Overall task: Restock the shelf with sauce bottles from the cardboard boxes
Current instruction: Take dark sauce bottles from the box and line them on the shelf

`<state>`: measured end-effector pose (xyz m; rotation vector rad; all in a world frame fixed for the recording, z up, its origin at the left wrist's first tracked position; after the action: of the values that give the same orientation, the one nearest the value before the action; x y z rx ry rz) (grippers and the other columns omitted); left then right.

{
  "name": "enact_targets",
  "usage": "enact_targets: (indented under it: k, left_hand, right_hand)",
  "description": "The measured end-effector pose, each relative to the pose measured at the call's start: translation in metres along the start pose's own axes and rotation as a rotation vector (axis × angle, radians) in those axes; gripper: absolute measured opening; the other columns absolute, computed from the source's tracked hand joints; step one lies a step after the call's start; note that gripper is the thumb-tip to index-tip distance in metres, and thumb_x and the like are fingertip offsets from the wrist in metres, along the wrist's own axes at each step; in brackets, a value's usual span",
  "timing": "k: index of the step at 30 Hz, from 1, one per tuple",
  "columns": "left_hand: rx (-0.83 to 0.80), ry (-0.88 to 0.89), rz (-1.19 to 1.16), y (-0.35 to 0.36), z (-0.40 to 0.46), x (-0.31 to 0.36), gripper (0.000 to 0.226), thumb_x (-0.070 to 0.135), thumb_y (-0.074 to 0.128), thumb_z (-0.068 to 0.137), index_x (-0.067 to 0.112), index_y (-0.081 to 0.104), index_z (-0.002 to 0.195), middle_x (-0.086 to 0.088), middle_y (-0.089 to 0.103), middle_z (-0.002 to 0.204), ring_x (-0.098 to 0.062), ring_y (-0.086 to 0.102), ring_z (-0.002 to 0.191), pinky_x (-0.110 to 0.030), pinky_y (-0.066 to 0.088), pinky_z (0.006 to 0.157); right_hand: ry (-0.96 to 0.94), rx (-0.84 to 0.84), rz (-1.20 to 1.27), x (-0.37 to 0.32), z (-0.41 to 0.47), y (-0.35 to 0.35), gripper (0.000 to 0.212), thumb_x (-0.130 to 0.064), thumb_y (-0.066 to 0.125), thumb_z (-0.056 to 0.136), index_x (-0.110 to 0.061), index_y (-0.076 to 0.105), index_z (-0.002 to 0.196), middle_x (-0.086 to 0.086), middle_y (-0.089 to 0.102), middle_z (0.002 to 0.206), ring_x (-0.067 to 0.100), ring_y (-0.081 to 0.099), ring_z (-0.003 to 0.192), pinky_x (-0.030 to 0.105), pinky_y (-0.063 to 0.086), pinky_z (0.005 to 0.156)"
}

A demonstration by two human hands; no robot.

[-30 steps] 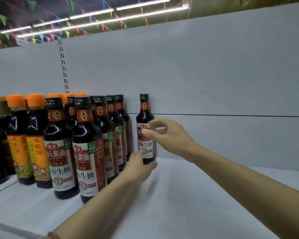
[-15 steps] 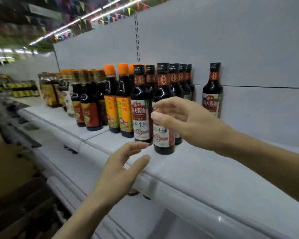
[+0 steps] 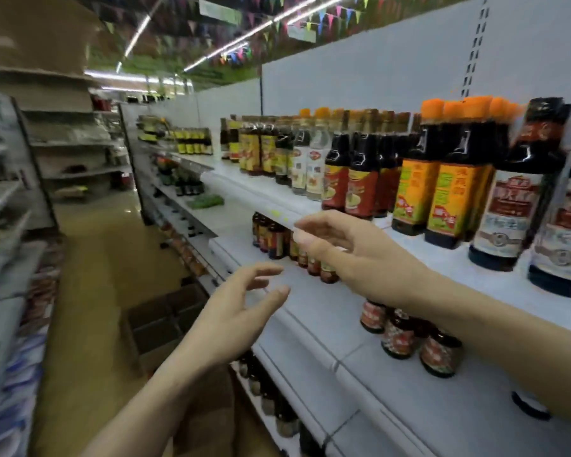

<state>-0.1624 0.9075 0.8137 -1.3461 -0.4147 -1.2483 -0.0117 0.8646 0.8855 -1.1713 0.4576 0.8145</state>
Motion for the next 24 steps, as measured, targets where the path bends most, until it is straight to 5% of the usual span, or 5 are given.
enact_targets:
  k: [4, 10, 18, 24]
  left_hand:
    - [0.017, -0.028, 0.081, -0.059, 0.000, -0.063, 0.030, 0.050, 0.057, 0.087, 0.042, 0.057, 0.115, 0.017, 0.059, 0.121, 0.000, 0.052, 0.118, -0.036, 0.045, 0.102]
    - [0.051, -0.095, 0.148, -0.127, 0.012, -0.128, 0.032, 0.040, 0.056, 0.092, 0.030, 0.057, 0.122, 0.013, 0.059, 0.119, -0.005, 0.055, 0.113, -0.032, 0.046, 0.098]
    - [0.138, -0.182, 0.152, -0.193, 0.051, -0.220, 0.025, 0.037, 0.059, 0.091, 0.033, 0.061, 0.115, 0.017, 0.063, 0.114, -0.001, 0.057, 0.110, -0.032, 0.048, 0.097]
    - [0.184, -0.309, 0.197, -0.244, 0.092, -0.293, 0.022, 0.036, 0.061, 0.091, 0.040, 0.058, 0.112, 0.019, 0.062, 0.112, 0.008, 0.055, 0.106, -0.007, 0.043, 0.086]
  right_hand:
    - [-0.017, -0.046, 0.024, -0.011, 0.037, 0.071, 0.054, -0.059, 0.048, 0.085, -0.027, 0.056, 0.128, -0.015, 0.061, 0.122, -0.001, 0.057, 0.111, 0.025, 0.048, 0.098]
    - [-0.013, -0.163, 0.018, -0.017, 0.101, 0.157, 0.039, -0.052, 0.047, 0.092, -0.033, 0.051, 0.126, -0.022, 0.055, 0.116, -0.010, 0.052, 0.106, 0.006, 0.044, 0.081]
    - [-0.063, -0.297, -0.029, -0.005, 0.202, 0.238, 0.043, -0.053, 0.049, 0.093, -0.031, 0.050, 0.130, -0.017, 0.057, 0.118, -0.008, 0.054, 0.104, 0.003, 0.043, 0.080]
    - [-0.156, -0.416, -0.013, 0.006, 0.302, 0.315, 0.051, -0.057, 0.049, 0.090, -0.029, 0.051, 0.133, -0.013, 0.059, 0.123, 0.001, 0.056, 0.111, 0.027, 0.049, 0.098]
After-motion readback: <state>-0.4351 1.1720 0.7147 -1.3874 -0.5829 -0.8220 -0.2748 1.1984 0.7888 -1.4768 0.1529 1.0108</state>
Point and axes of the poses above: each hand's wrist, its own z-axis towards the middle knuckle, its own y-axis out of the palm, x = y × z, the point moved 6 cm from there along z, towards the middle knuckle
